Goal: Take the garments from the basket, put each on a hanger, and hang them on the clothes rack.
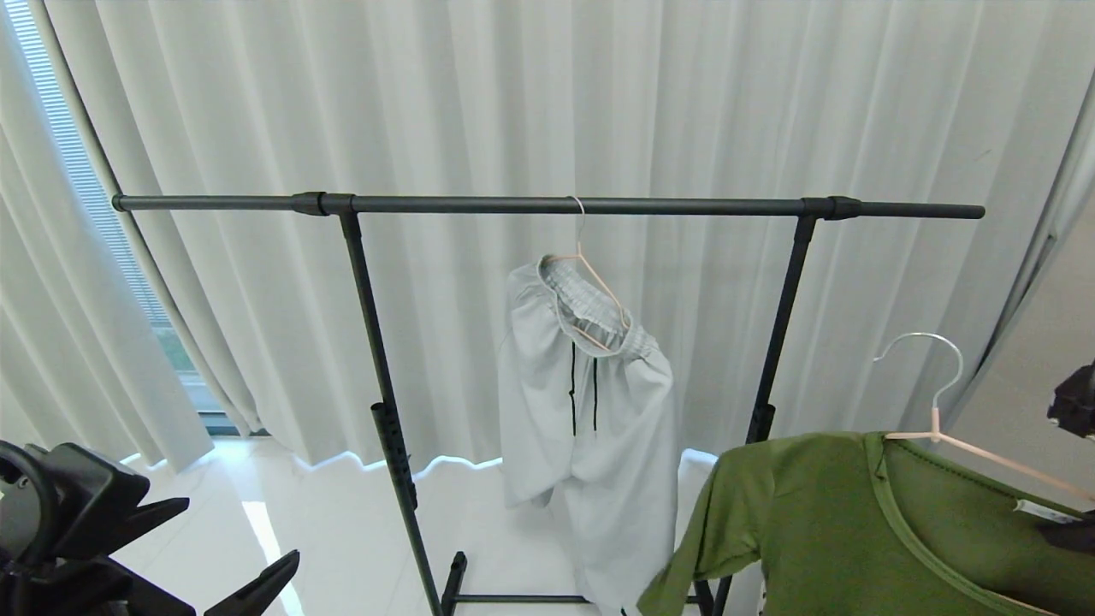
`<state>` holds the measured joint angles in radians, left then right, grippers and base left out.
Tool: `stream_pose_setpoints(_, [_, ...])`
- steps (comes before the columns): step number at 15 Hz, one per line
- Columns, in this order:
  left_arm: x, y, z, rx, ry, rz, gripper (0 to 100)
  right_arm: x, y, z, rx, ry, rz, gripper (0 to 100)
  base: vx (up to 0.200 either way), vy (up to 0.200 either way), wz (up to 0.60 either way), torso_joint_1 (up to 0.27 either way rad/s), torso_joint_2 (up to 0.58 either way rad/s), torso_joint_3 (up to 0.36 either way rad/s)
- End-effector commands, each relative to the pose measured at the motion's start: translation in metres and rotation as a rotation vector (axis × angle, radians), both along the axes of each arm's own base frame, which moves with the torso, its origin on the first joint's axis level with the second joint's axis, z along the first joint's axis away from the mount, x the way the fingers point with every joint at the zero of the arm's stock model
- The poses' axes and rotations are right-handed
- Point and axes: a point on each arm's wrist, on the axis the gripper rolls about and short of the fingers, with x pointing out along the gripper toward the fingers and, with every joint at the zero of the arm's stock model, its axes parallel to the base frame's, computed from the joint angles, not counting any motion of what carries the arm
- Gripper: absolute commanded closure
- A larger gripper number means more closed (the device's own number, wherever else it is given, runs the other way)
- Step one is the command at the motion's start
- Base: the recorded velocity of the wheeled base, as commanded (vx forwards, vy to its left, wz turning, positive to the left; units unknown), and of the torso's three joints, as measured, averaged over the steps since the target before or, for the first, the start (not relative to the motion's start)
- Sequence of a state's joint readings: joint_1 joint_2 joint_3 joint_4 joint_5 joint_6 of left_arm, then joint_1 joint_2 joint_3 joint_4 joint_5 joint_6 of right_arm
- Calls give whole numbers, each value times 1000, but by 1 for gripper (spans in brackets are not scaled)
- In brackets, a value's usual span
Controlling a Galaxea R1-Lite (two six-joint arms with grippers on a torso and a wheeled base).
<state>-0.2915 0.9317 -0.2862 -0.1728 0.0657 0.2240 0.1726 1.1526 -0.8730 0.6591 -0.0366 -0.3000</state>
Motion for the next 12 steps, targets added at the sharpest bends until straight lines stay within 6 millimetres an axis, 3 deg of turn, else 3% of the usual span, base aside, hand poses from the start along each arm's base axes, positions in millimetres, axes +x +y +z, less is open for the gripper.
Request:
stream_pose_setpoints(1, [2,-1,0,15,6,-6,0,1,-11,1,-8,-12,-97,100,0,0,0,0,0,0])
stream_pose_setpoints(8, [12,-4,8,8,1,-5,0,47,-12,29,72,-118,-198,100,0,0,0,0,0,0])
stream_pose_setpoints(12, [13,-4,8,11,2,-8,0,61,-7,42,91,-172,-171,100,200,0,0,-2,-1,4])
